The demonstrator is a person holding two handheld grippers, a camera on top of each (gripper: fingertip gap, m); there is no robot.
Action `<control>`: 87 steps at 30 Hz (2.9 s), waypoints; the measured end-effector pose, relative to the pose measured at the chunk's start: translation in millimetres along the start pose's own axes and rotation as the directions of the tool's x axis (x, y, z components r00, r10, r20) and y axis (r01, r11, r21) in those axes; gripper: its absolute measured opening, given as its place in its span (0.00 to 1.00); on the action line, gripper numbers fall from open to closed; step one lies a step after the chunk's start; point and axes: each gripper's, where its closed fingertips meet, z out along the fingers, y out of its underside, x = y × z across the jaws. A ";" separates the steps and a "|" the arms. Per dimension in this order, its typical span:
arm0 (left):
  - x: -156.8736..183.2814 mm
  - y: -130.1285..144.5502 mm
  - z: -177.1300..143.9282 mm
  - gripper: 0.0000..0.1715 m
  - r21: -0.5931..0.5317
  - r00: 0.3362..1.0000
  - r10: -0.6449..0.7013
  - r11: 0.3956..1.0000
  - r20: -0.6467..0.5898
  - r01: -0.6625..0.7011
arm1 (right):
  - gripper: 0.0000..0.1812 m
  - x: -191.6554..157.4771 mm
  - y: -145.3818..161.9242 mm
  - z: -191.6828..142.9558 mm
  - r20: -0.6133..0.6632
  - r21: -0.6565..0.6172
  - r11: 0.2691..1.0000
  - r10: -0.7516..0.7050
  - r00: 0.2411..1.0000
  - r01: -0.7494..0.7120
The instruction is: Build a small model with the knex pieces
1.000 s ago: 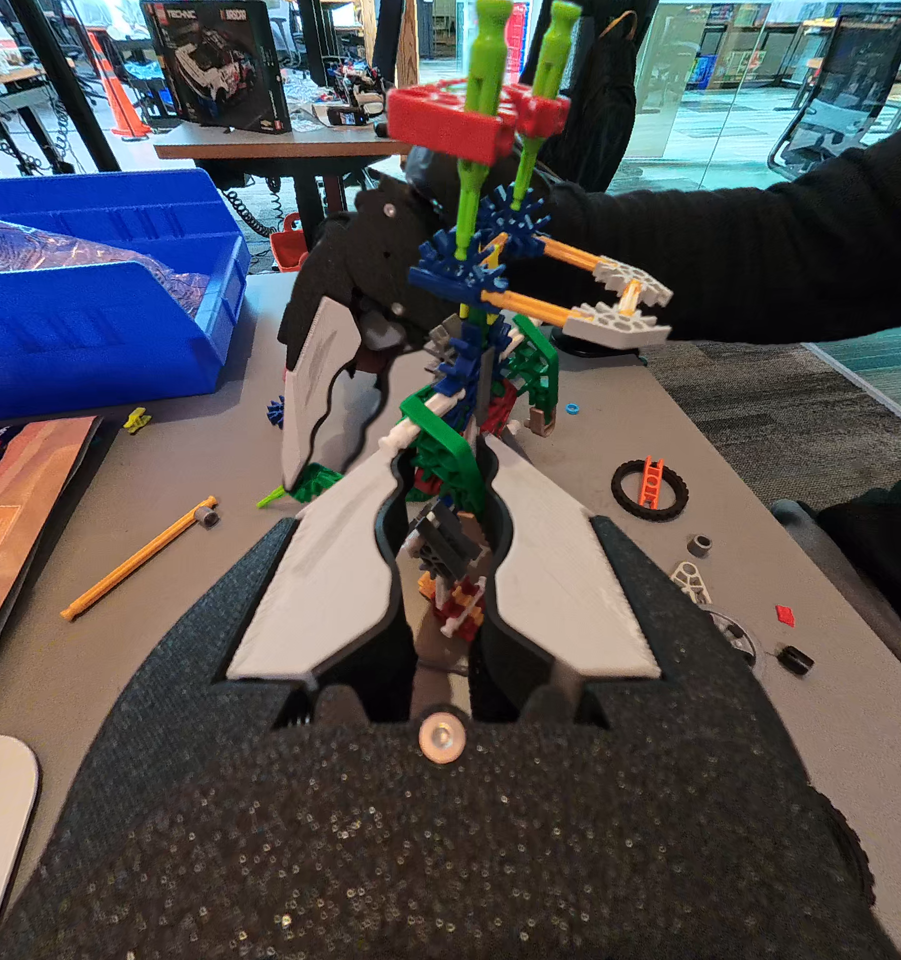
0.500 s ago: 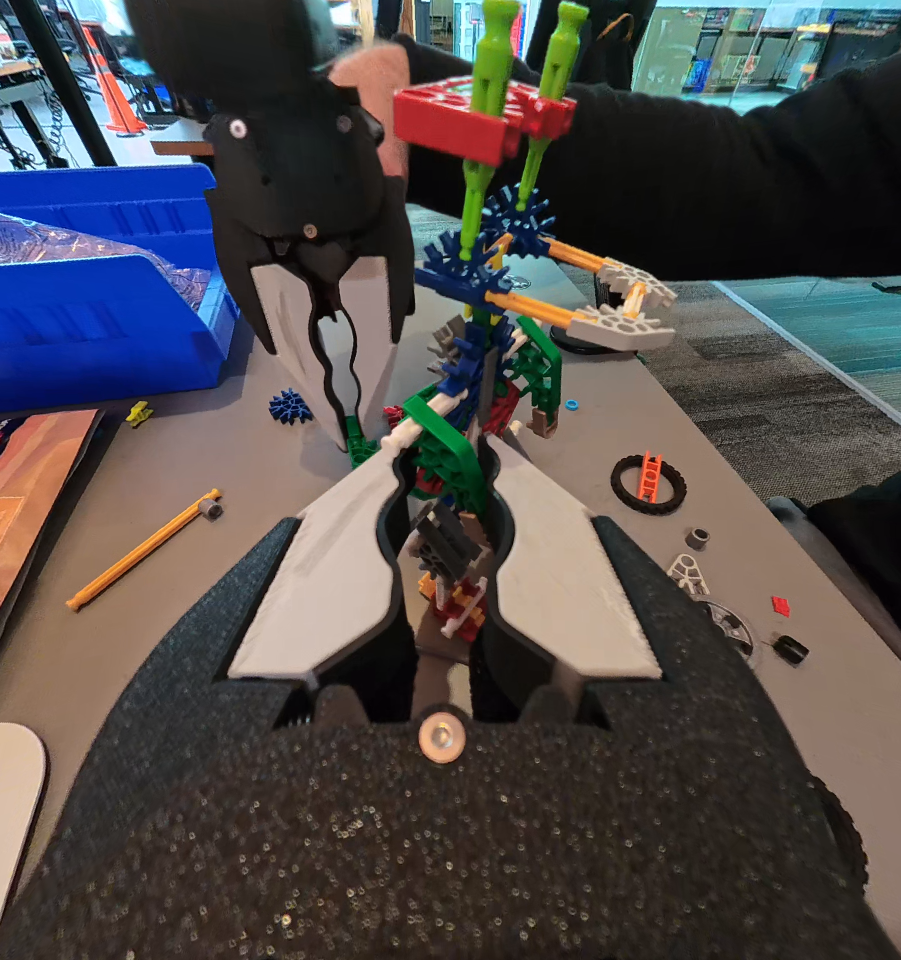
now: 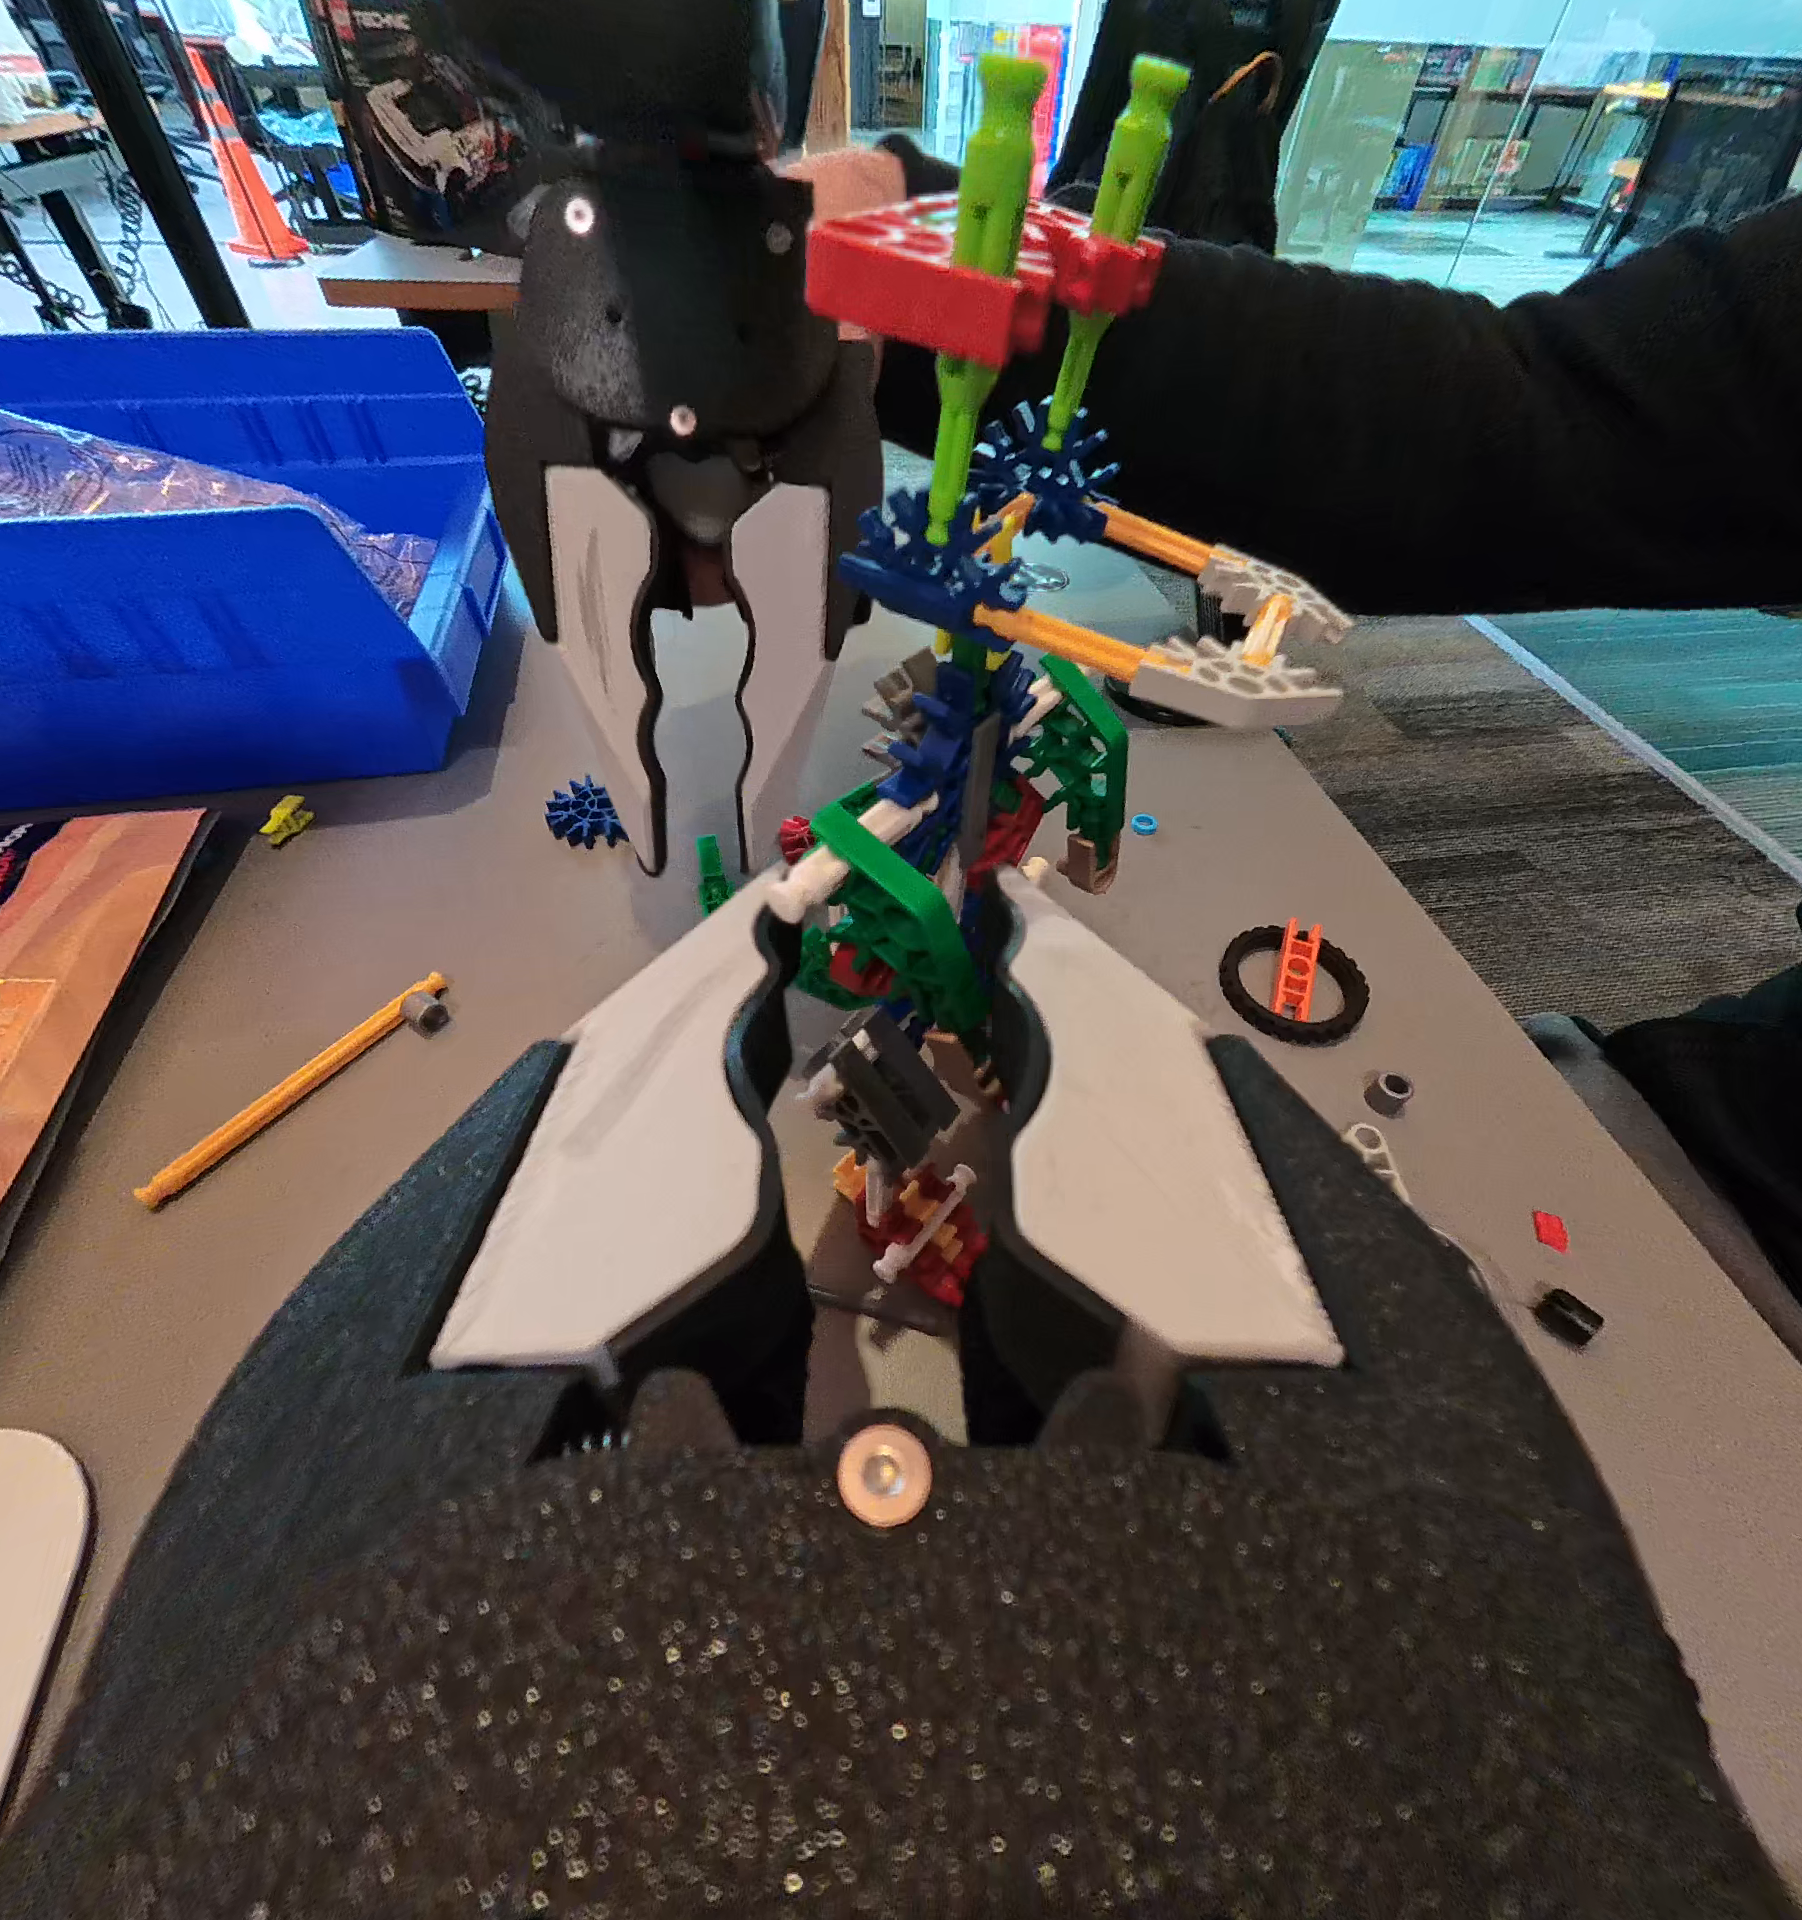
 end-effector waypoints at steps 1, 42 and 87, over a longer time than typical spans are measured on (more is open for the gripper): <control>0.3 -0.5 -0.5 0.18 0.000 1.000 0.002 1.000 0.000 -0.002 | 0.13 -0.8 -3.6 -4.5 -0.012 0.029 1.000 0.002 1.000 -0.001; 43.8 -45.1 -15.5 0.07 -0.391 0.744 0.636 0.750 0.203 -0.534 | 0.18 -66.4 -53.0 26.3 -0.385 0.386 0.867 0.462 0.799 -0.315; 127.9 88.2 -0.9 0.22 -0.555 0.889 0.237 0.831 0.391 0.023 | 0.22 -184.4 -8.5 25.7 -0.283 0.283 0.900 0.407 0.869 -0.330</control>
